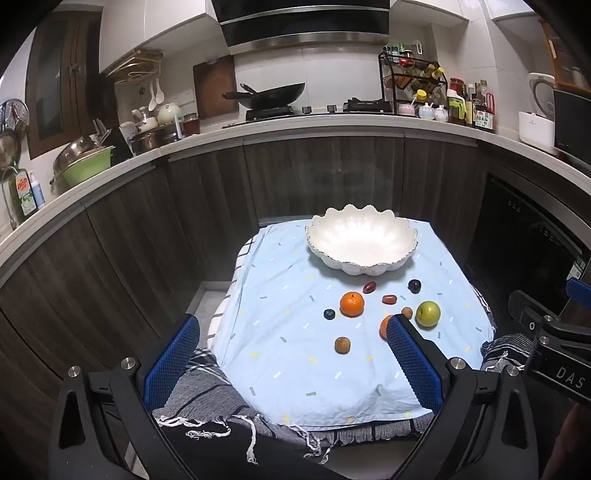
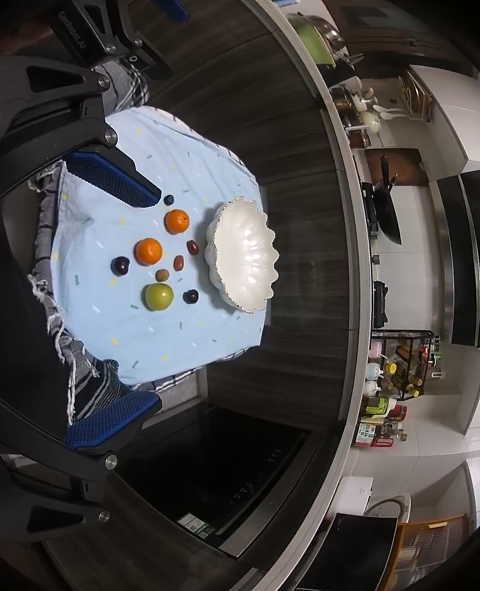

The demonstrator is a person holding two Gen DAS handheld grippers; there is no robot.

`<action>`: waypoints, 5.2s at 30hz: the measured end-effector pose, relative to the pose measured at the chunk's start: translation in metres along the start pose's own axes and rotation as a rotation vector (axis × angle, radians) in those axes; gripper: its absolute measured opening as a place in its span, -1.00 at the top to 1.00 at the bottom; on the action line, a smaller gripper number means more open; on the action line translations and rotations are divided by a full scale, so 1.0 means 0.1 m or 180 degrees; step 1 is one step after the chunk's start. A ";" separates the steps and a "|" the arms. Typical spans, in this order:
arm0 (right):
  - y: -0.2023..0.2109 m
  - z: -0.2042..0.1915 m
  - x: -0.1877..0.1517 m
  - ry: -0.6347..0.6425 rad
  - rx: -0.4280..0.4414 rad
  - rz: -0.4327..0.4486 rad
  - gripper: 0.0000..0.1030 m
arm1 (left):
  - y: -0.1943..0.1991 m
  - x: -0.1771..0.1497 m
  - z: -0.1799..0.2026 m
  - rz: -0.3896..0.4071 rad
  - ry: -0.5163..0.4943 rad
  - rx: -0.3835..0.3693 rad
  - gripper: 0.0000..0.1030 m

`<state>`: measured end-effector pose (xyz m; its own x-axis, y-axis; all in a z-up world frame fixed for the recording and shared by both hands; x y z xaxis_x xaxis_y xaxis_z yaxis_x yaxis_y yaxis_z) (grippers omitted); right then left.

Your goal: Organize fruits

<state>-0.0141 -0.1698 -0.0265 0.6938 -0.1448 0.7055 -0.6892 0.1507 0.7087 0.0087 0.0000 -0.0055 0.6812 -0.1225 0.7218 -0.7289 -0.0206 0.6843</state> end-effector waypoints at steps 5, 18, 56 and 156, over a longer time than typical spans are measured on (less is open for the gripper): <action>0.02 0.01 0.00 0.0010 0.0000 0.0004 -0.96 | -0.01 0.02 -0.01 0.0016 0.0027 -0.0007 -1.00; 0.03 0.00 0.02 0.0023 -0.0022 0.0028 -0.96 | 0.03 0.00 -0.02 0.0032 0.0027 -0.0063 -1.00; 0.02 0.00 0.01 0.0031 -0.0036 0.0036 -0.96 | -0.04 -0.03 -0.02 -0.0004 0.0008 -0.0061 -1.00; -1.46 -0.05 0.14 0.0074 0.0057 -0.0786 -0.96 | -1.50 0.10 0.38 -0.0733 -0.0454 -0.0132 -0.99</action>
<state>0.0969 -0.1893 -0.1201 0.8461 -0.1526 0.5107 -0.5016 0.0962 0.8597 0.1219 -0.0363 -0.1048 0.8099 -0.2580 0.5268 -0.5504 -0.0237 0.8346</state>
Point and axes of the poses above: each gripper's, at about its wrist camera, not at the fingertips, and y roughly against the way its jaws point, z to its right, x to its top, the point moved 1 cm from there along -y, roughly the way its jaws point, and after that the axes turned 9 degrees about -z, right-handed, at the moved point
